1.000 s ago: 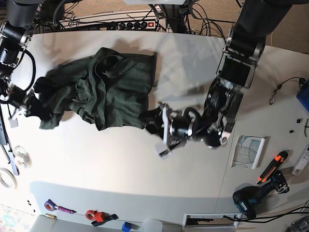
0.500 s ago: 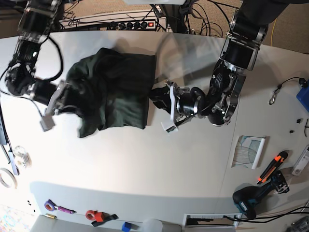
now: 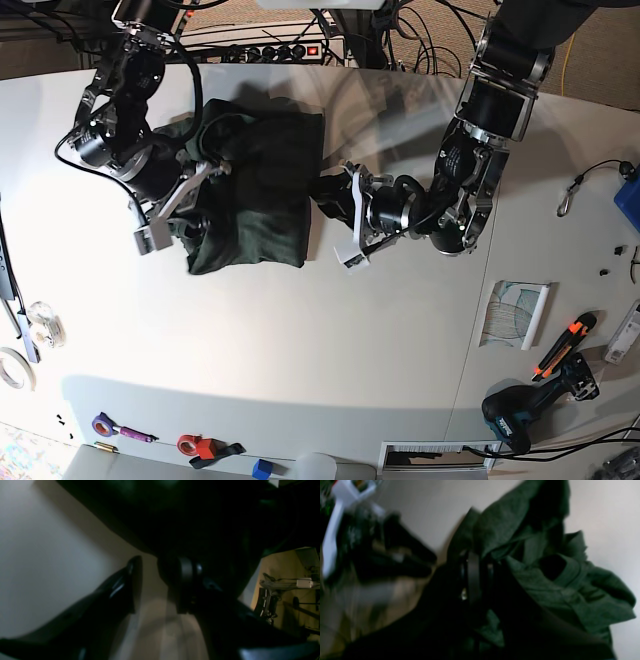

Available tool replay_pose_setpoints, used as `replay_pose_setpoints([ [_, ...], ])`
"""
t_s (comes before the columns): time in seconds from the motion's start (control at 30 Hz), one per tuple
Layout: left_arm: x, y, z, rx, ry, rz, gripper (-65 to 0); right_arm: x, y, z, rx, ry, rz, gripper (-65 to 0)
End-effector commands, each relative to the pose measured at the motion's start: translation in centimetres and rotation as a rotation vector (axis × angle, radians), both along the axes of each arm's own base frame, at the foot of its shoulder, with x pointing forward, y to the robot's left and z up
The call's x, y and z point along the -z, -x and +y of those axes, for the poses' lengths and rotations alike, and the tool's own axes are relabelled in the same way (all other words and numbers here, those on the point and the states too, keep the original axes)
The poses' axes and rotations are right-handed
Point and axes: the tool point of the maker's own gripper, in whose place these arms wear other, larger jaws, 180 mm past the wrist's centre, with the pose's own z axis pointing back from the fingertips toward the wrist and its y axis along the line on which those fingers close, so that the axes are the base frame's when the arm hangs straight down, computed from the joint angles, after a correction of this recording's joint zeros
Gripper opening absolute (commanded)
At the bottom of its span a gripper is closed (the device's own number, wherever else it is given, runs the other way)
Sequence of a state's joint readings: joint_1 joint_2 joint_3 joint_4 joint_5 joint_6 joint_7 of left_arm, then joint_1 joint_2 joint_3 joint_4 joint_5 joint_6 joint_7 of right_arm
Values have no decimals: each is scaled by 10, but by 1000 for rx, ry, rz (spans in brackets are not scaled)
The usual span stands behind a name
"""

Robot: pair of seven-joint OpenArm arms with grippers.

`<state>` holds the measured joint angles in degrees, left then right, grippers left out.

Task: Layout the t-shirt on the table in an organized manner, then fold the t-shirt properly
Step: 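Grasp the shirt's opposite side with the right gripper and fold it inward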

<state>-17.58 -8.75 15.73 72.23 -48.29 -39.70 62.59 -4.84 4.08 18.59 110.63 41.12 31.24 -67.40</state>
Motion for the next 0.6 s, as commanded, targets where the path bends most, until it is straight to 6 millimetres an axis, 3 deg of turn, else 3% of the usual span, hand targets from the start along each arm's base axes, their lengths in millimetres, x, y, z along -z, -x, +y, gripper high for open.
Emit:
replay_pose_setpoints([
  [0.0, -16, -10, -5, -4, 45, -37, -444, -21, -13, 1, 22, -21, -79, -650],
  [0.27, -16, -10, -6, -4, 45, -37, -444, -24, -40, -5, 195, 21, -91, -650],
  [0.37, -16, -10, -6, -4, 45, -37, -444, -22, -48, 1, 232, 98, -100, -650],
  [0.43, -17, -10, -6, -4, 46, -37, -444, -19, -52, 13, 232, 162, -100, -650],
  [0.57, -16, -10, -6, -4, 45, -37, -444, -13, -51, 58, 135, 259, -104, -650],
])
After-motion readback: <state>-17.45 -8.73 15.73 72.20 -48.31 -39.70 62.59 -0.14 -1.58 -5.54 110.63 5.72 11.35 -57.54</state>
